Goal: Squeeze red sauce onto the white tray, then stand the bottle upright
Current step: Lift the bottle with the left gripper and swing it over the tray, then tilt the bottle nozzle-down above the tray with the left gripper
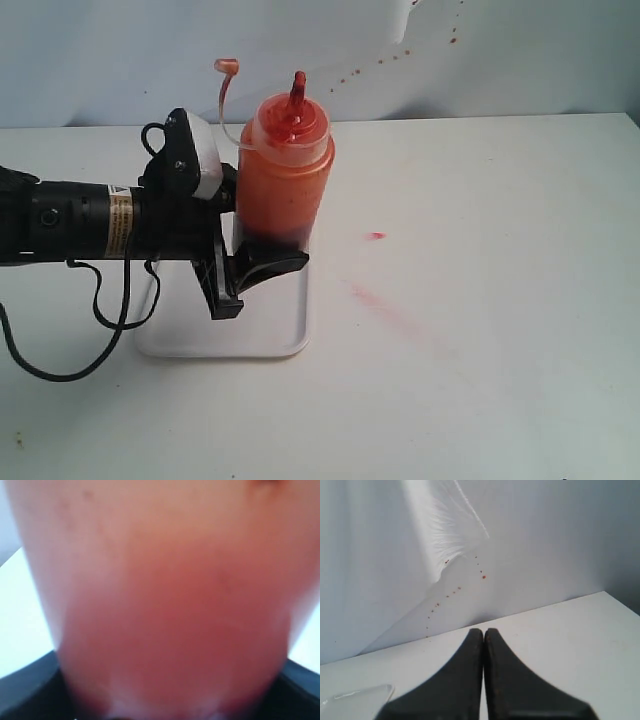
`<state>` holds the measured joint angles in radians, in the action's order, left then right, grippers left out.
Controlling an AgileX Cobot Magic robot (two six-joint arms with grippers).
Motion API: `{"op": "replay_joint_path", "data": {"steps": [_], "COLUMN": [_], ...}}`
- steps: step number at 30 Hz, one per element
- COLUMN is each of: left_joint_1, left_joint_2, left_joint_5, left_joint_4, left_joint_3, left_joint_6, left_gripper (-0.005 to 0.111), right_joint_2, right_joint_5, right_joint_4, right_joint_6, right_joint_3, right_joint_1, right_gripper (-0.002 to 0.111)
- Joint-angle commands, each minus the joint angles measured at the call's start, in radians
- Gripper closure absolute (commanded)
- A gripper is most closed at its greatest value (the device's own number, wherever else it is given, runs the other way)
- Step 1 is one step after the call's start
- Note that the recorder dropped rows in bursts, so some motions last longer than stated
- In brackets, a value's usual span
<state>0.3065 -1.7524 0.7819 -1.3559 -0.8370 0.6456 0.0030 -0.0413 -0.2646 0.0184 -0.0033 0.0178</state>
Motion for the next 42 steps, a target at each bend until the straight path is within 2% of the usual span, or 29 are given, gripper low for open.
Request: {"op": "replay_joint_path", "data": {"steps": [1,5,9,11,13,16,17,19,21,24,28,32,35,39,42], "left_joint_1": [0.0,0.0,0.0,0.0,0.0,0.0,0.0,0.0,0.0,0.0,0.0,0.0,0.0,0.0,0.0], "left_joint_2": [0.006,0.006,0.006,0.006,0.006,0.006,0.006,0.006,0.006,0.006,0.006,0.006,0.006,0.006,0.006], "left_joint_5": [-0.054,-0.076,-0.074,-0.074,-0.074,-0.072,-0.072,-0.072,-0.072,-0.075,-0.075,-0.075,-0.075,-0.075,-0.075], "left_joint_4": [0.029,0.032,0.044,0.044,0.045,0.045,0.045,0.045,0.045,0.045,0.045,0.045,0.052,0.102,0.173], "left_joint_3": [0.0,0.0,0.0,0.0,0.0,0.0,0.0,0.0,0.0,0.0,0.0,-0.002,-0.006,-0.006,-0.006], "left_joint_6": [-0.016,-0.063,-0.075,-0.075,-0.079,-0.079,-0.079,-0.079,-0.079,-0.079,-0.079,-0.081,-0.114,-0.14,-0.222], "left_gripper": [0.107,0.107,0.107,0.107,0.107,0.107,0.107,0.107,0.107,0.107,0.107,0.107,0.107,0.107,0.107], "right_joint_2": [-0.003,-0.003,-0.003,-0.003,0.019,0.117,0.159,0.244,0.339,0.498,0.684,0.811,0.887,0.983,1.074], "right_joint_5": [0.116,0.205,0.227,0.26,0.295,0.425,0.518,0.751,0.89,0.879,0.851,0.835,0.81,0.748,0.754], "right_joint_4": [-0.083,-0.098,-0.089,-0.022,0.073,0.379,0.518,0.718,0.85,0.998,1.133,1.136,1.059,0.924,0.825], "right_joint_6": [-0.007,0.013,0.134,0.195,0.271,0.555,0.645,0.698,0.737,0.854,0.902,0.902,0.882,0.757,0.658], "right_joint_3": [0.003,0.003,0.003,0.003,0.003,0.003,0.003,0.003,-0.047,-0.176,-0.289,-0.337,-0.361,-0.412,-0.459], "right_joint_1": [-0.006,-0.006,-0.006,-0.006,-0.006,-0.006,-0.006,-0.006,-0.006,-0.006,-0.006,-0.006,-0.006,-0.006,-0.006], "right_gripper": [0.108,0.108,0.108,0.108,0.108,0.108,0.108,0.108,0.108,0.108,0.108,0.108,0.108,0.108,0.108]}}
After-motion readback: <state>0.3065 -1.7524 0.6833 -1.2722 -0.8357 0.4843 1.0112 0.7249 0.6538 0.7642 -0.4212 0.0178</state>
